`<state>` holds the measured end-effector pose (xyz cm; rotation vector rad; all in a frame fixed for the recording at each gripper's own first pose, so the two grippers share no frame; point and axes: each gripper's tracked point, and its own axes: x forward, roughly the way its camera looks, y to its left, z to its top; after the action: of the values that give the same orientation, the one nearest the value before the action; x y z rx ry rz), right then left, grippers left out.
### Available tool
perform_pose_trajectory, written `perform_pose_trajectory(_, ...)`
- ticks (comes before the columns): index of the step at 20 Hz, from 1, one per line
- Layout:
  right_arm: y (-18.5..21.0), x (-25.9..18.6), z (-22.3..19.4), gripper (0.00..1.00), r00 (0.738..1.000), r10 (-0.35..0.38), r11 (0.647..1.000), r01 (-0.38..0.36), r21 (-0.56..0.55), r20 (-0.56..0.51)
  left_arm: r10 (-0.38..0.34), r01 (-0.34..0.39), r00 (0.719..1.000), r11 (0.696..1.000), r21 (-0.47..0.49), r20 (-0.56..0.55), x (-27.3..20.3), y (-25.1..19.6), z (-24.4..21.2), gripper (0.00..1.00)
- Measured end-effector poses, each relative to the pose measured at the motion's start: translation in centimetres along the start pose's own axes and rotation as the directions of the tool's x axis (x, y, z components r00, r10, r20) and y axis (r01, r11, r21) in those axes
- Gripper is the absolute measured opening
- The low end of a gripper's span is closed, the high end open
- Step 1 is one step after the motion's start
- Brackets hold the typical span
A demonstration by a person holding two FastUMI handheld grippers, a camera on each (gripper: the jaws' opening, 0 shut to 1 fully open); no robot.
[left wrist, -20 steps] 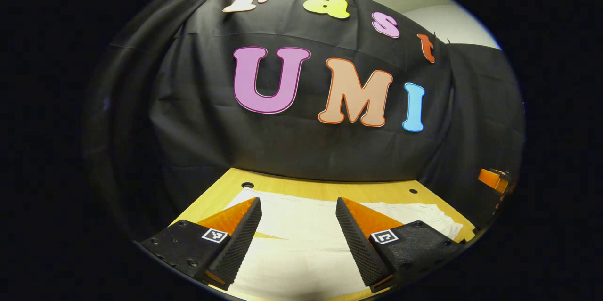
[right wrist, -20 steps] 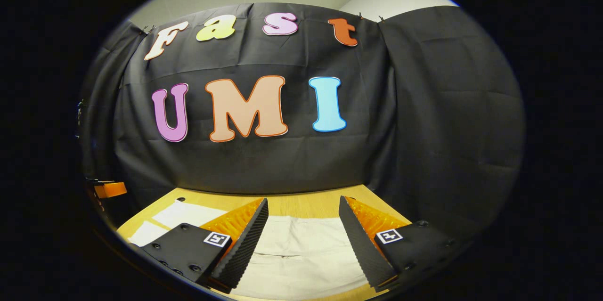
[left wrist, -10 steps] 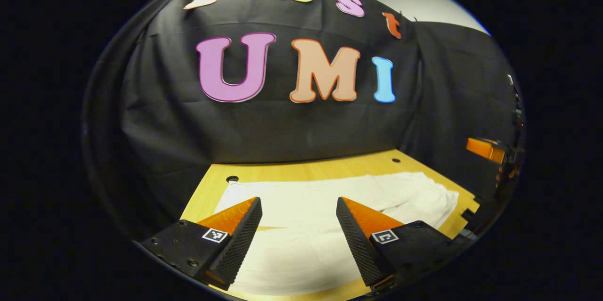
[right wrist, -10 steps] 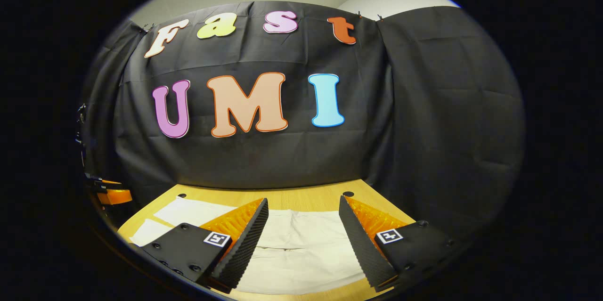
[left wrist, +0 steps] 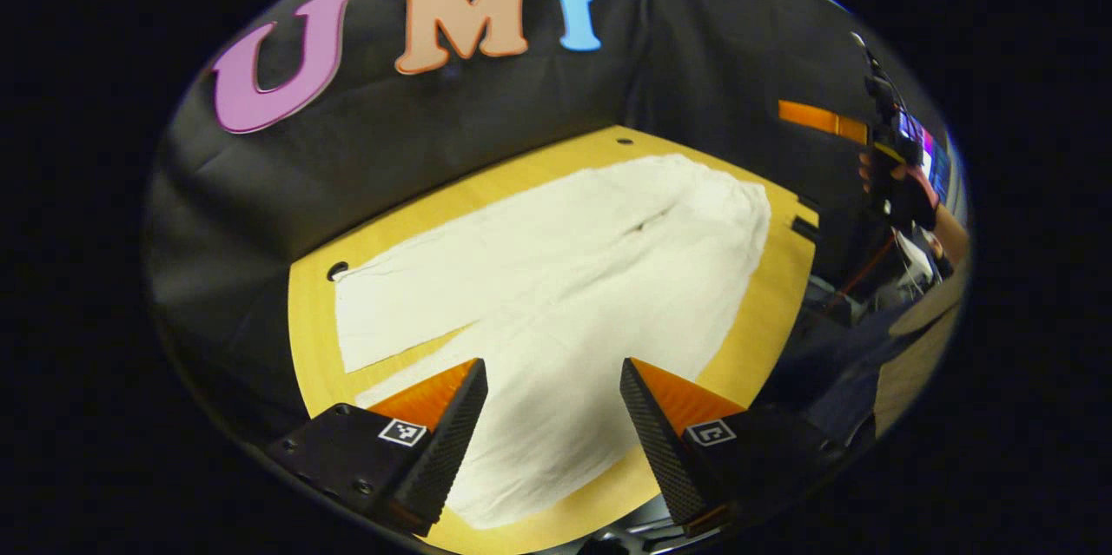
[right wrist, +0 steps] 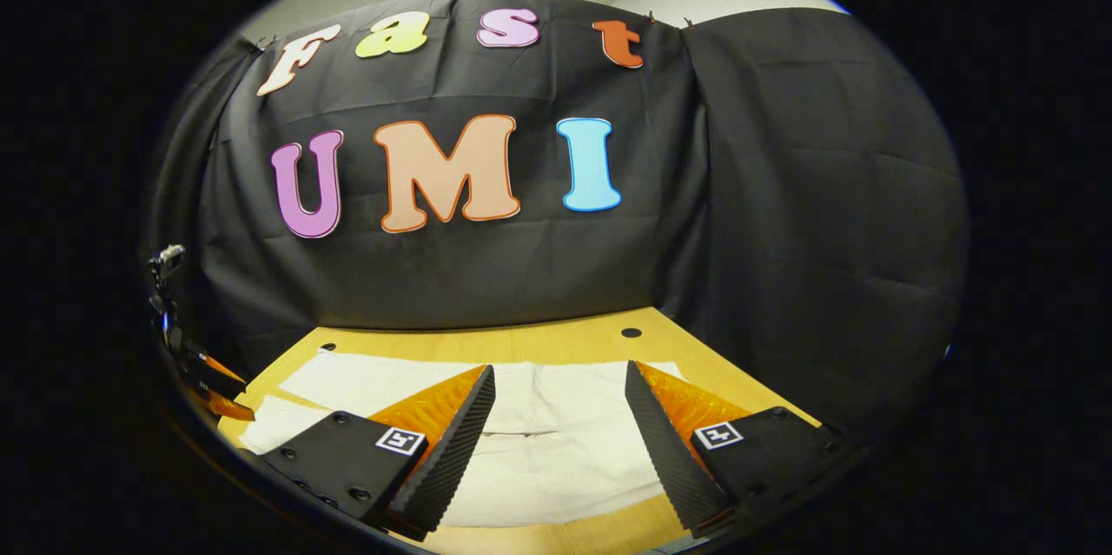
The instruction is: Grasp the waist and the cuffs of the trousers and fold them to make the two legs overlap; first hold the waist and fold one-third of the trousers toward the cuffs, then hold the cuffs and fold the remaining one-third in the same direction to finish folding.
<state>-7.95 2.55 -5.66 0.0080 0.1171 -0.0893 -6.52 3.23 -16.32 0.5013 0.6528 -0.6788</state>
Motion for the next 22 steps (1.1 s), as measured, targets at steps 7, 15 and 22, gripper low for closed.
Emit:
perform_pose_trajectory(7,-0.3,-0.8,-1.1,0.96,0.999,-0.031,0.999,0.031,-0.034,-0.020,-0.170,0.281,0.893,0.934,0.221,-0.416,0.7,-2.2,-12.5,0.93)
perform_pose_trajectory(15,-1.5,-0.5,-3.1,0.96,0.996,-0.061,0.997,0.058,-0.050,-0.068,-0.149,0.373,0.805,0.880,0.295,-0.574,0.8,-1.8,-18.1,0.89)
perform_pose_trajectory(22,-0.3,0.8,-3.0,0.96,0.996,-0.025,0.997,0.018,-0.077,-0.084,-0.127,0.418,0.771,0.840,0.345,-0.624,1.5,-1.5,-19.1,0.82)
